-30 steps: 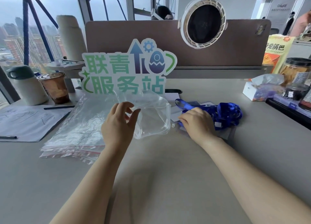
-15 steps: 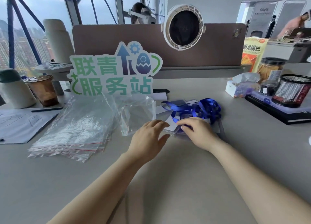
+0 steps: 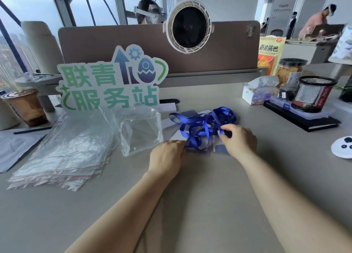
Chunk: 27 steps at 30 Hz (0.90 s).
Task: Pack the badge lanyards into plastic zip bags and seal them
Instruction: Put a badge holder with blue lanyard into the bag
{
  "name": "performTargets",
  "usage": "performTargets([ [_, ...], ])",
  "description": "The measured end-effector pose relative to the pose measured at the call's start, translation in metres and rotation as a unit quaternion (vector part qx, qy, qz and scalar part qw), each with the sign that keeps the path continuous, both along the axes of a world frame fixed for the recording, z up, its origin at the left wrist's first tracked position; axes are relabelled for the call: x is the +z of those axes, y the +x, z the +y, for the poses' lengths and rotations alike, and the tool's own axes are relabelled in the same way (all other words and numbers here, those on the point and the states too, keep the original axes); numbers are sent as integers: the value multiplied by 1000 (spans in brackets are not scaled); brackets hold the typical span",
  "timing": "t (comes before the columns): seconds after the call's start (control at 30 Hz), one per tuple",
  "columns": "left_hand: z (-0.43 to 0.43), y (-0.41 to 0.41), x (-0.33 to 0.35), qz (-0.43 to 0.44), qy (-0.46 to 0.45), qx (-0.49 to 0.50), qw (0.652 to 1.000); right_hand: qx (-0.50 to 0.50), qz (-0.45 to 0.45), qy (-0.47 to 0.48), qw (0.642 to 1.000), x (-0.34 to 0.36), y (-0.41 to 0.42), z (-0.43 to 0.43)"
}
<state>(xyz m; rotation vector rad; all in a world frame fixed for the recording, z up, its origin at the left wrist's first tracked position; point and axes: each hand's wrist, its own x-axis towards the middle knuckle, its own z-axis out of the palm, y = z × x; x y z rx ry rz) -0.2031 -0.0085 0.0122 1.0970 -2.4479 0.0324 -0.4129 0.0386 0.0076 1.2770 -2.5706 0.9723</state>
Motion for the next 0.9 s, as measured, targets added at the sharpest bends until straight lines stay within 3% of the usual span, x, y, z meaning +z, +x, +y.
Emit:
performTargets([
  [0.07,0,3,1,32,-27,-14,999,-1,24,32,999,-3,1,0],
  [0.2,1,11,11,126,-71,-2,989,-40,29,-3,999,5,-6,2],
  [0.3,2,14,16,177,-24,30,984,-64,42,-18,997,8,-11,8],
  [0.47,3,22,17,271,-17,38,962,65,127,-54,988,-1,-9,1],
  [0.63,2,27,24,391,75,-6,917,90,129,77,985,-5,-12,0],
  [0.9,0,34,31,447,62,7,892,68,125,90,986,5,-5,2],
])
